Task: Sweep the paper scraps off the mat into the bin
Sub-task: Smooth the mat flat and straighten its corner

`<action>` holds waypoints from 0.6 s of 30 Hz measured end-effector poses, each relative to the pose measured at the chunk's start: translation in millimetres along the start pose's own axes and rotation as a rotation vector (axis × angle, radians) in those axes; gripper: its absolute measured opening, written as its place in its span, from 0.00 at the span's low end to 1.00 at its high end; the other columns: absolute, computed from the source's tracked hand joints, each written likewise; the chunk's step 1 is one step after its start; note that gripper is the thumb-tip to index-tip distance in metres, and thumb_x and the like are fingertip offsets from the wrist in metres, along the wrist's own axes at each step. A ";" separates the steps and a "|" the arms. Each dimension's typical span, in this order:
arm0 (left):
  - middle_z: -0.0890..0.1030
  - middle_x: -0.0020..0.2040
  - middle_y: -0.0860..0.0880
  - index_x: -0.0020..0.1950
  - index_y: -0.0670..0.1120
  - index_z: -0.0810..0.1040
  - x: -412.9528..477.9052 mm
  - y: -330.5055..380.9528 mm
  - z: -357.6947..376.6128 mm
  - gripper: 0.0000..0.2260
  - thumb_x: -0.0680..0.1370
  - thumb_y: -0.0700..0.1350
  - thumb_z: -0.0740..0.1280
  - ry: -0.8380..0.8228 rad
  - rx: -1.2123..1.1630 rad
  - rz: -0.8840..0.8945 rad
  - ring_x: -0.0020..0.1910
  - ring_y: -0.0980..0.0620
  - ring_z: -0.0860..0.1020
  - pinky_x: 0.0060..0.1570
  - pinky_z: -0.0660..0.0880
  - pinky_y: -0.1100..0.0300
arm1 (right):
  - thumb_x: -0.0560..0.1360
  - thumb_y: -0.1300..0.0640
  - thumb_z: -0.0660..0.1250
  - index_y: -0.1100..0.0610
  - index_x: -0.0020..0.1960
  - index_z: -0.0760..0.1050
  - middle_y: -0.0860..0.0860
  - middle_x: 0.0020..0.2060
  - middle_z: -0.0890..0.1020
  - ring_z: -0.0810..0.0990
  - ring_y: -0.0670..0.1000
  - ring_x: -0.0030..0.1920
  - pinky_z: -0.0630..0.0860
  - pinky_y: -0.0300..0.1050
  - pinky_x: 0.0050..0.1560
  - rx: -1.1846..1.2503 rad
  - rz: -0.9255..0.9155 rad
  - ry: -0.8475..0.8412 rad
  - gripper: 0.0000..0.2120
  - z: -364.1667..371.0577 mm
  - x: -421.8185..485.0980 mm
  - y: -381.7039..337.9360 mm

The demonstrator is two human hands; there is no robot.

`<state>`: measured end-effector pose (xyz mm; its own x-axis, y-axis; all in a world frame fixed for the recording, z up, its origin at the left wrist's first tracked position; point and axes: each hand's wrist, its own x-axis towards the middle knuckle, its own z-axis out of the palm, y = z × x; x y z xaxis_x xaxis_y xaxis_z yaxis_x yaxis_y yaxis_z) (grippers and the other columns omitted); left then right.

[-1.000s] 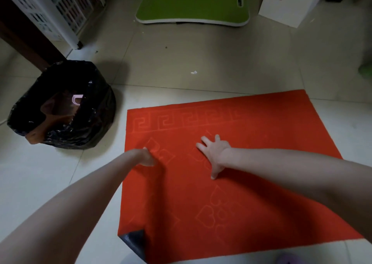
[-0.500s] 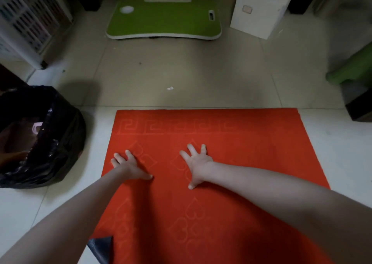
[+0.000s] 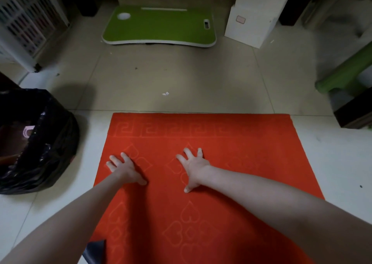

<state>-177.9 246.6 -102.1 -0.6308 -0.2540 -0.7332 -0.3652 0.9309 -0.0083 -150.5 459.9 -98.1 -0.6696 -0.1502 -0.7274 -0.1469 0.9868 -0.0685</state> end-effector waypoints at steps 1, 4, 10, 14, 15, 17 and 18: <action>0.33 0.75 0.35 0.76 0.42 0.31 0.6 0.7 -0.6 0.61 0.65 0.54 0.78 0.008 0.002 0.003 0.75 0.34 0.37 0.73 0.49 0.44 | 0.64 0.42 0.77 0.43 0.76 0.36 0.47 0.76 0.39 0.37 0.70 0.74 0.66 0.66 0.67 0.000 0.003 -0.001 0.58 0.0 0.5 0.2; 0.33 0.75 0.35 0.76 0.43 0.31 2.9 3.6 -4.0 0.61 0.65 0.54 0.78 0.014 -0.002 0.020 0.75 0.35 0.36 0.74 0.49 0.44 | 0.64 0.41 0.77 0.43 0.76 0.36 0.47 0.76 0.38 0.36 0.70 0.74 0.65 0.66 0.68 0.020 0.006 0.004 0.58 -0.2 0.2 2.1; 0.34 0.75 0.34 0.76 0.42 0.32 6.0 6.7 -2.4 0.62 0.64 0.55 0.78 0.052 0.011 0.031 0.75 0.34 0.37 0.74 0.47 0.45 | 0.63 0.42 0.77 0.42 0.76 0.36 0.47 0.76 0.38 0.34 0.69 0.73 0.66 0.67 0.67 0.041 0.010 0.005 0.58 -3.5 2.4 6.5; 0.34 0.75 0.35 0.76 0.43 0.32 6.2 7.2 -2.2 0.62 0.64 0.55 0.78 0.049 0.001 0.034 0.75 0.35 0.37 0.74 0.48 0.45 | 0.64 0.42 0.77 0.42 0.76 0.36 0.47 0.76 0.38 0.34 0.68 0.74 0.67 0.67 0.66 0.051 0.003 0.009 0.58 -2.9 1.4 8.9; 0.34 0.75 0.35 0.76 0.43 0.32 6.0 6.8 -2.2 0.62 0.64 0.55 0.78 0.049 0.004 0.036 0.75 0.35 0.37 0.74 0.48 0.45 | 0.64 0.42 0.77 0.42 0.76 0.37 0.47 0.76 0.38 0.35 0.68 0.74 0.66 0.67 0.67 0.052 0.002 0.012 0.58 -2.2 0.9 9.1; 0.33 0.75 0.35 0.76 0.43 0.32 5.7 6.2 -2.0 0.61 0.65 0.54 0.78 0.043 -0.009 0.041 0.75 0.35 0.37 0.74 0.48 0.45 | 0.64 0.42 0.77 0.42 0.76 0.37 0.47 0.76 0.38 0.35 0.68 0.74 0.66 0.67 0.67 0.053 0.005 0.015 0.57 -1.9 -0.3 9.1; 0.33 0.75 0.35 0.76 0.43 0.32 5.4 6.2 -2.1 0.61 0.65 0.54 0.78 0.040 -0.015 0.043 0.75 0.35 0.37 0.74 0.48 0.45 | 0.64 0.42 0.77 0.42 0.76 0.37 0.47 0.76 0.39 0.35 0.68 0.74 0.66 0.67 0.67 0.052 0.005 0.017 0.57 -2.4 -0.7 9.2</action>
<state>-184.9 250.5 -104.7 -0.6728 -0.2245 -0.7049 -0.3473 0.9372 0.0331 -153.2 468.9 -96.6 -0.6826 -0.1463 -0.7160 -0.1061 0.9892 -0.1009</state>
